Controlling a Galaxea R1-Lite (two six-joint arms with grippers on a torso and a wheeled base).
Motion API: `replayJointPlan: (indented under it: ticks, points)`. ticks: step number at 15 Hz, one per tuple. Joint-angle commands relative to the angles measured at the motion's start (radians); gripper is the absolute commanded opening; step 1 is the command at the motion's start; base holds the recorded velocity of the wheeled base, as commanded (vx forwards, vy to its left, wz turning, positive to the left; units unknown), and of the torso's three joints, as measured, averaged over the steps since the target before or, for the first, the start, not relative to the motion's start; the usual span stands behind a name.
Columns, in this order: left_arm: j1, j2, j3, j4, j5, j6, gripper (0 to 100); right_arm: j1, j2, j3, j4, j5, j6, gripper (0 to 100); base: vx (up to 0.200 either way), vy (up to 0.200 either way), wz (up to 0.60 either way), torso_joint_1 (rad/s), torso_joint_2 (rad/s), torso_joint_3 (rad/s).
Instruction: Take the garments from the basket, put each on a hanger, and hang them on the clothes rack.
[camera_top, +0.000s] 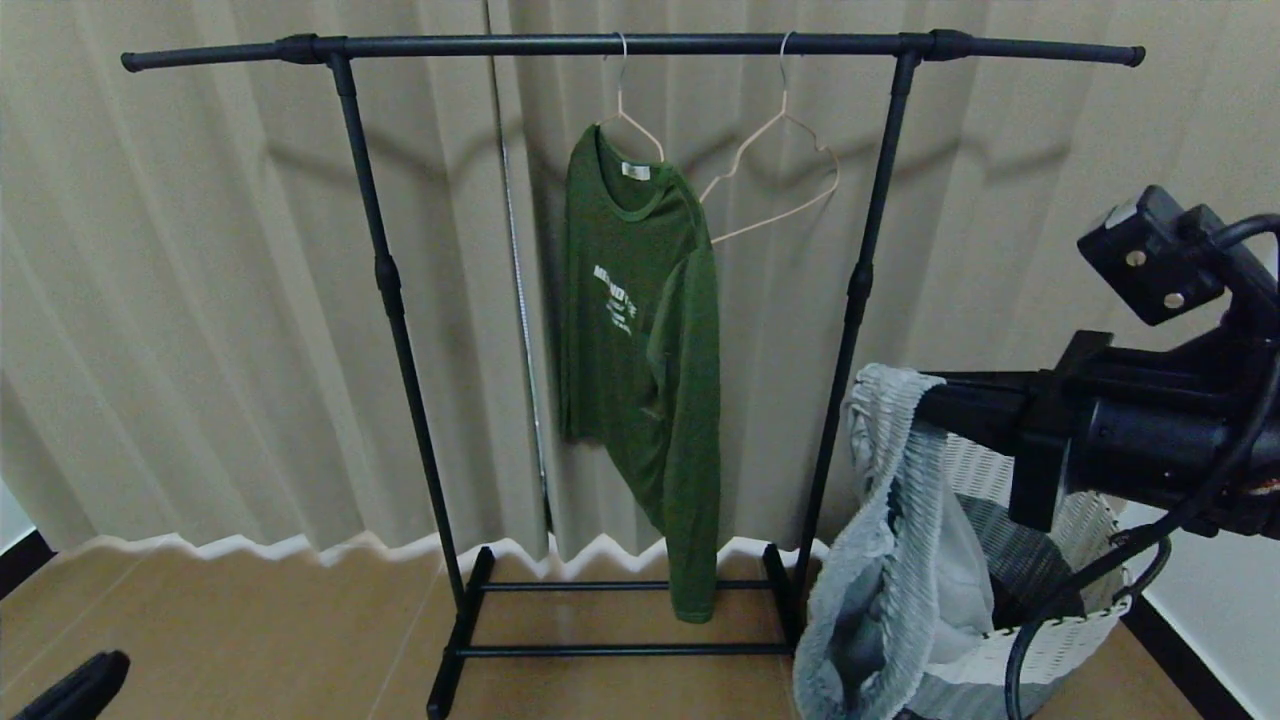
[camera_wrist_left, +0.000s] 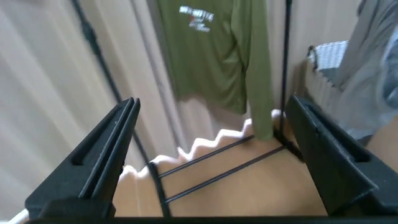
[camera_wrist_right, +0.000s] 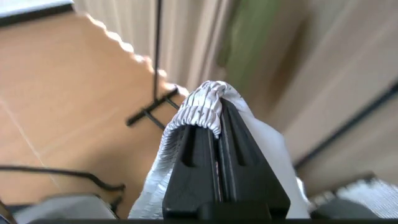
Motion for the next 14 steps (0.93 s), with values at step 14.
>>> replayJointPlan:
  ticks: [14]
  points:
    - [-0.948,1.08,-0.174,-0.571,0.43,-0.417,100,0.107,0.068,-0.14,-0.092,0.09,0.094,0,0.0,0.0,0.0,0.0,0.0,0.0]
